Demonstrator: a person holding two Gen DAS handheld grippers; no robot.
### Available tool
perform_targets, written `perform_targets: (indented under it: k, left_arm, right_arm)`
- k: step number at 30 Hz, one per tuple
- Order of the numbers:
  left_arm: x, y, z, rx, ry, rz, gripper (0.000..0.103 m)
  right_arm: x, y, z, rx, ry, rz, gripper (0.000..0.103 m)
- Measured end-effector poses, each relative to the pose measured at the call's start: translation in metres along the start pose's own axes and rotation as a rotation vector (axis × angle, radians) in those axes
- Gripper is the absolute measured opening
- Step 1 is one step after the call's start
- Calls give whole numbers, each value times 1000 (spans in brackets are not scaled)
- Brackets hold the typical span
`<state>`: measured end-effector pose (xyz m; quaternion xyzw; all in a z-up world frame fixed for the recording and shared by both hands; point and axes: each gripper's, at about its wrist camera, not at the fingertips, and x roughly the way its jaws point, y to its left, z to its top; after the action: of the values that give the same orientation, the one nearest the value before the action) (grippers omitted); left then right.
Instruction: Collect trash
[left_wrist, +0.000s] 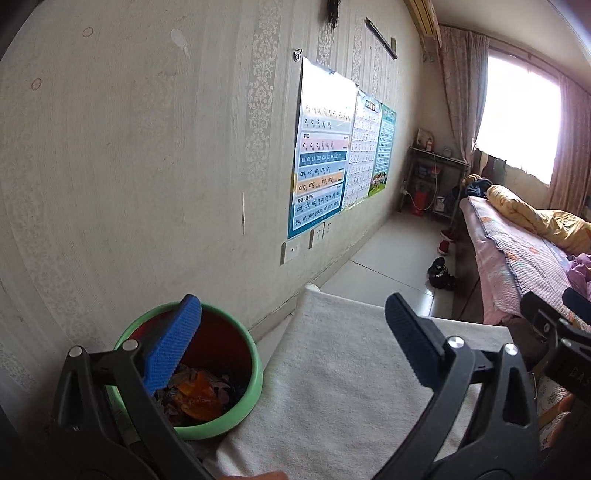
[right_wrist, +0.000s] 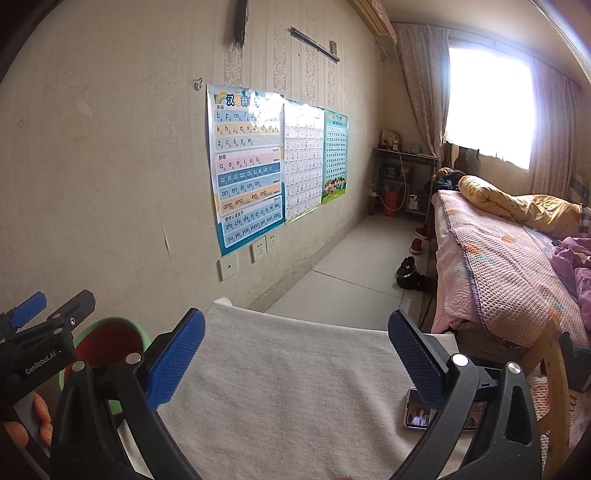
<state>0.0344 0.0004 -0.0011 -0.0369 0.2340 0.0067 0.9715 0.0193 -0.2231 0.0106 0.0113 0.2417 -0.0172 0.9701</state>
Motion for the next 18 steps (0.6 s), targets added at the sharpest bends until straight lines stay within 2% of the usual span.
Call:
perform_targets:
  k: [18]
  left_arm:
    - [2, 7, -3, -7, 31, -9, 98]
  right_arm:
    - [1, 8, -2, -10, 22, -1, 96]
